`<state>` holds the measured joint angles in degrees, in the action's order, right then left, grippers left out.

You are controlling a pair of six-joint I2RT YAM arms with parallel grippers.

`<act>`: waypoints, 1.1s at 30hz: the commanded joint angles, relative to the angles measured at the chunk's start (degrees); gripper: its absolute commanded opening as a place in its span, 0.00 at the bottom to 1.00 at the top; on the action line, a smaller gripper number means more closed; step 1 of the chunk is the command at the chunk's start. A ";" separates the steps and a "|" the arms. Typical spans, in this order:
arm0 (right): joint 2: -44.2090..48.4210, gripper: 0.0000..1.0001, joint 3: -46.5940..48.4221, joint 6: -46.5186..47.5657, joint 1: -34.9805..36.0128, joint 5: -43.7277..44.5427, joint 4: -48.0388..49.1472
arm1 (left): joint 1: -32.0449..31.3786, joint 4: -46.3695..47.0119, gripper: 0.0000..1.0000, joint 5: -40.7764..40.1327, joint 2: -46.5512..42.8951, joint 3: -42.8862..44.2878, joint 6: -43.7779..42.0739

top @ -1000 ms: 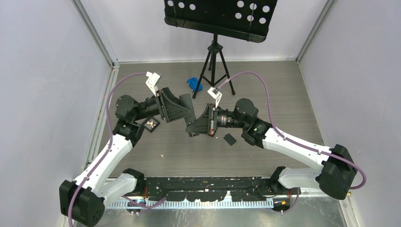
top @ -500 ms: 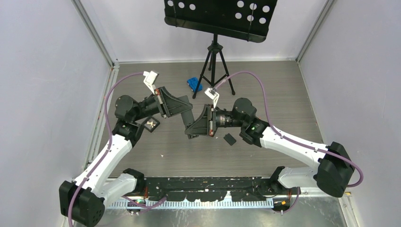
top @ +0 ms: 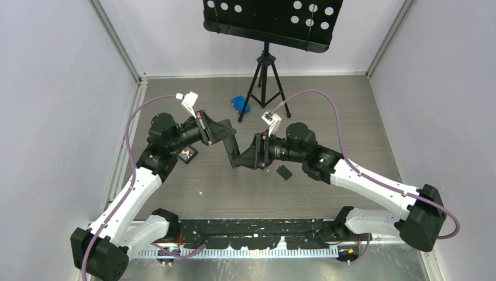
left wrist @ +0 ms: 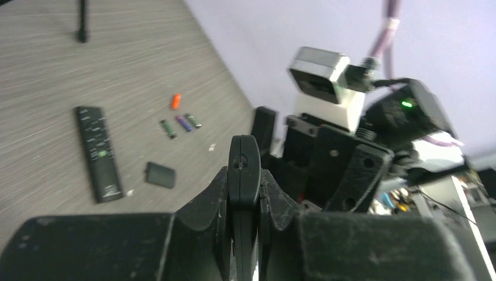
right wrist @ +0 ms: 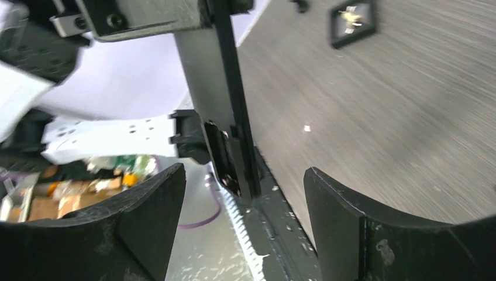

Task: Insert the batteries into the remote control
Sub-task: Adjust the remote control, then move the battery to the center of the board.

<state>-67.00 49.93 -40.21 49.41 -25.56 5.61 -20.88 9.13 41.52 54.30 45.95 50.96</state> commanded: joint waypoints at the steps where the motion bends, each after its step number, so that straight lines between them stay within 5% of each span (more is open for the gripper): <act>1: 3.87 0.78 1.62 2.92 -0.29 16.88 -12.39 | -0.03 -13.46 0.00 -11.90 -0.42 3.53 -8.25; 6: 5.48 0.72 1.70 -1.89 -5.63 33.11 -24.99 | -0.03 -18.15 0.00 -17.50 0.07 3.64 -11.59; 10: 4.31 0.56 1.57 -4.44 -14.88 39.32 -34.90 | -0.03 -17.78 0.00 -15.38 0.65 3.47 -11.76; 15: -1.07 0.53 2.65 -2.62 -23.56 46.37 -43.00 | -0.03 -16.93 0.00 -13.84 0.80 3.20 -11.76; 33: -20.96 0.54 4.38 5.04 -33.49 43.64 -39.24 | -0.03 -18.27 0.00 -11.18 2.25 4.47 -12.99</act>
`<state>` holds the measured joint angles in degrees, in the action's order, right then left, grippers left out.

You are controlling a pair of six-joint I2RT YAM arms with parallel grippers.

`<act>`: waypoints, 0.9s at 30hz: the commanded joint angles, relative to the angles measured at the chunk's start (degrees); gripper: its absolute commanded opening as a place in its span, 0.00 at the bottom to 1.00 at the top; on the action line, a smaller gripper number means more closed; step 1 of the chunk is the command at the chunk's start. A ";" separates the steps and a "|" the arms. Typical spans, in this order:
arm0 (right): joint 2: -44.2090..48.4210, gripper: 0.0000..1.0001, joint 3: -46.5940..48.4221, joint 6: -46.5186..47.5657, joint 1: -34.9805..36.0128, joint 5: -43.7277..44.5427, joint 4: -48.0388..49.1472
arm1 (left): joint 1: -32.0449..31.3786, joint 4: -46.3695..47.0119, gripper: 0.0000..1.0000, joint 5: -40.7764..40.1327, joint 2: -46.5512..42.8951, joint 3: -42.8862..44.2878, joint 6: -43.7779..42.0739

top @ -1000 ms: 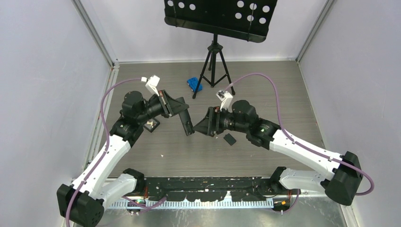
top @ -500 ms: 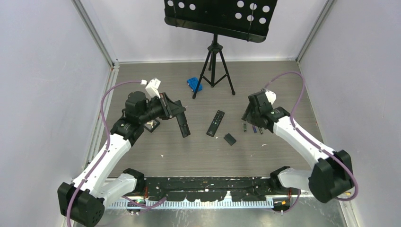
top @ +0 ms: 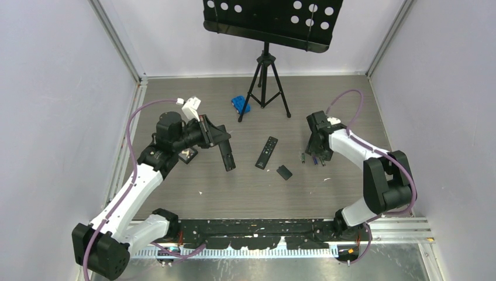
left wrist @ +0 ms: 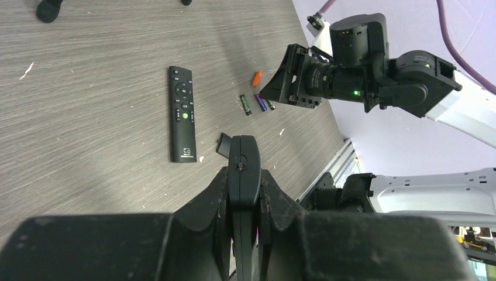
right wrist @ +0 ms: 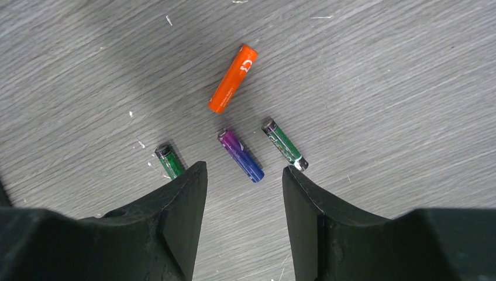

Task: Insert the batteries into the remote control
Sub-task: Move the battery to the center of the board.

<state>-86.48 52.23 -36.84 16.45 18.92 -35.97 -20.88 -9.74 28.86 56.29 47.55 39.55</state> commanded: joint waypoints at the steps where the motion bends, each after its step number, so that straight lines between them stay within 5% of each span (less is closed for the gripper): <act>1: -1.95 0.53 2.09 1.68 -0.58 -1.39 2.65 | -0.03 0.64 0.00 1.53 0.45 2.96 -1.58; 16: -7.58 0.48 4.51 4.93 -0.71 -2.89 4.56 | -0.03 -0.49 0.00 1.99 0.94 3.86 -2.01; 27: -8.21 0.21 4.03 4.58 -0.71 -3.70 3.25 | -0.03 -1.33 0.00 2.05 0.30 3.87 -2.20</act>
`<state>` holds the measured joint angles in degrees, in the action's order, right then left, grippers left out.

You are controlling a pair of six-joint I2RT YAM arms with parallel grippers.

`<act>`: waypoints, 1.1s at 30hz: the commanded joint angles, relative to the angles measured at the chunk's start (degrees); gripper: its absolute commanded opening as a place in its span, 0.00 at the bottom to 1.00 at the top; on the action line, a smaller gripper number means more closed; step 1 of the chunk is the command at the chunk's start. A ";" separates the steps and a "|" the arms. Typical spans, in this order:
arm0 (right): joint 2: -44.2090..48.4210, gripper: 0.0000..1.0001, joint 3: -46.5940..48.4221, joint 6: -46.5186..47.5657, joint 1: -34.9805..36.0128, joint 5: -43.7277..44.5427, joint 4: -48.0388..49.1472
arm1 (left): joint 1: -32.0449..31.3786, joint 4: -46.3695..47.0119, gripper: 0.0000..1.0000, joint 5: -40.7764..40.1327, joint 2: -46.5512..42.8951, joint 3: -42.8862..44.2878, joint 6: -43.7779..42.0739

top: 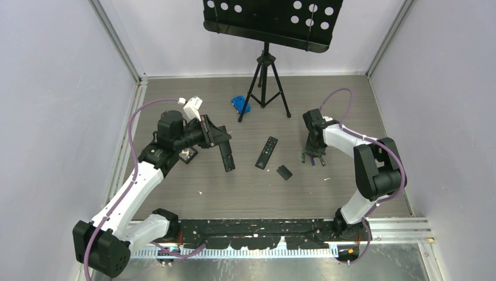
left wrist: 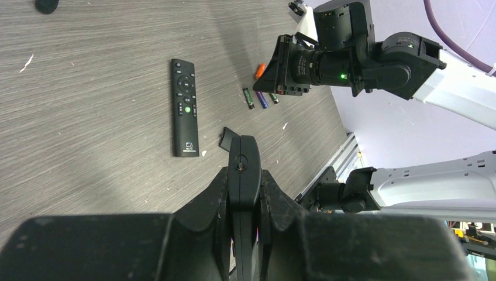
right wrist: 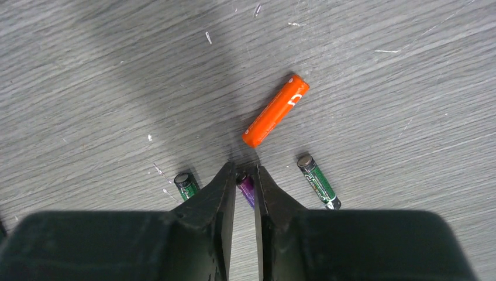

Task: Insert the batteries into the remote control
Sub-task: Move the battery to the center of the board.

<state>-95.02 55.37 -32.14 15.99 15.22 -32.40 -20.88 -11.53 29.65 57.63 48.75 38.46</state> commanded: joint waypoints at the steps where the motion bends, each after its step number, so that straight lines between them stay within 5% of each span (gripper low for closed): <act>1: 0.68 0.19 0.57 -0.30 -0.26 -0.25 -0.35 | -0.03 0.46 0.00 1.22 -1.09 2.62 -1.10; 12: 4.76 0.15 -3.91 -0.45 -0.26 -7.90 -0.86 | -0.03 0.71 0.00 1.20 -1.38 1.80 -0.93; 19: 7.40 0.29 -5.19 -0.03 0.52 -10.78 -2.35 | -0.03 0.98 0.00 1.20 -1.21 1.61 -0.93; 33: 13.38 0.33 -5.78 -5.31 0.71 -11.23 -4.42 | -0.03 2.31 0.00 1.20 -1.46 0.77 -0.93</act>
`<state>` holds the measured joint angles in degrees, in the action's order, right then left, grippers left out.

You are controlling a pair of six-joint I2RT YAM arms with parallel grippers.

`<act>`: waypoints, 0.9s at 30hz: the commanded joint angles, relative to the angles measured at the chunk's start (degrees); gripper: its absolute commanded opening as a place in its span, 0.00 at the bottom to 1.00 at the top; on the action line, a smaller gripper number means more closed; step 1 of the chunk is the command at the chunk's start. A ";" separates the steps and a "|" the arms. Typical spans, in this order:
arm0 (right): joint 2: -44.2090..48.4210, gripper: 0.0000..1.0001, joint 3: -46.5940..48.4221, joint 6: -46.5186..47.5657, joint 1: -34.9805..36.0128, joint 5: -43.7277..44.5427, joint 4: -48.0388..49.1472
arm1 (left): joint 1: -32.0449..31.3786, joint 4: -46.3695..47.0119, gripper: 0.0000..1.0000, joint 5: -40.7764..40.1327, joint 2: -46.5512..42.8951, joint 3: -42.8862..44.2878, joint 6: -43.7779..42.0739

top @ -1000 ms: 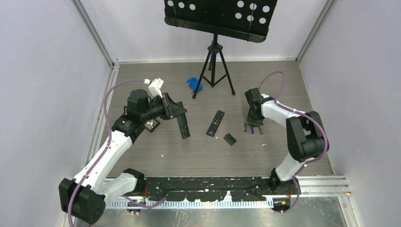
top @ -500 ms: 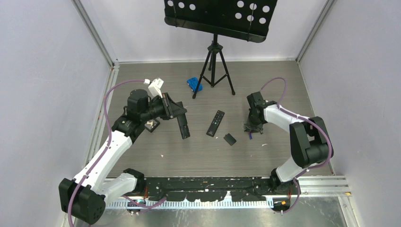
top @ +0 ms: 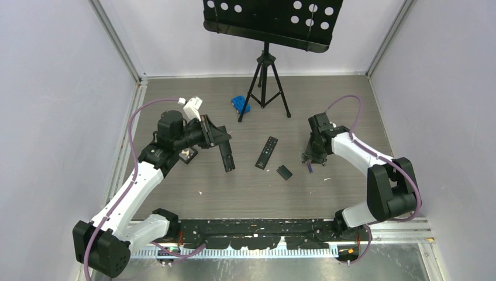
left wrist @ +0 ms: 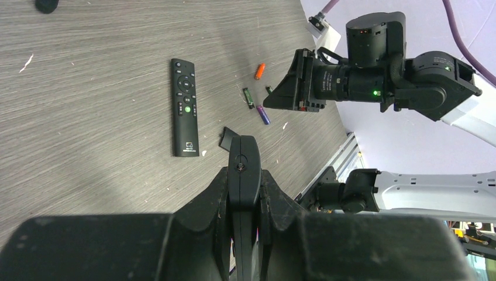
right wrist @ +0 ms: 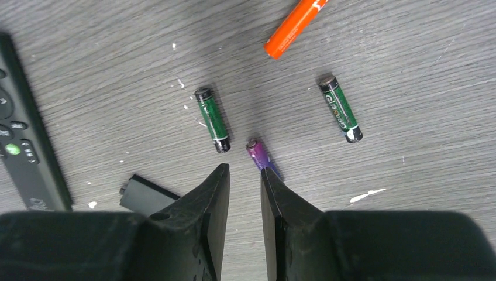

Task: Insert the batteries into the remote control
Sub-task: Move the battery to the center of the board.

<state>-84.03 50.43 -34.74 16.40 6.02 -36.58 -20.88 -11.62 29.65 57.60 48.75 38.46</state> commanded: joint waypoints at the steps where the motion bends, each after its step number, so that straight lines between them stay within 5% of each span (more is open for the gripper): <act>1: 2.35 0.35 -1.38 -3.03 0.30 -3.35 0.39 | -0.03 2.66 0.00 1.20 -1.51 0.59 -0.93; 7: 1.36 0.46 -4.62 -5.78 0.30 -7.34 3.90 | -0.03 3.18 0.00 1.20 -1.36 0.38 -0.66; 27: -0.17 0.46 -6.51 -9.92 0.03 1.29 5.14 | -0.03 2.00 0.00 0.86 -1.78 0.55 -1.62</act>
<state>-84.27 44.03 -43.72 16.45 1.93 -31.57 -20.88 -11.42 29.67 57.41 48.73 38.26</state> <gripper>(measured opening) 0.460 0.167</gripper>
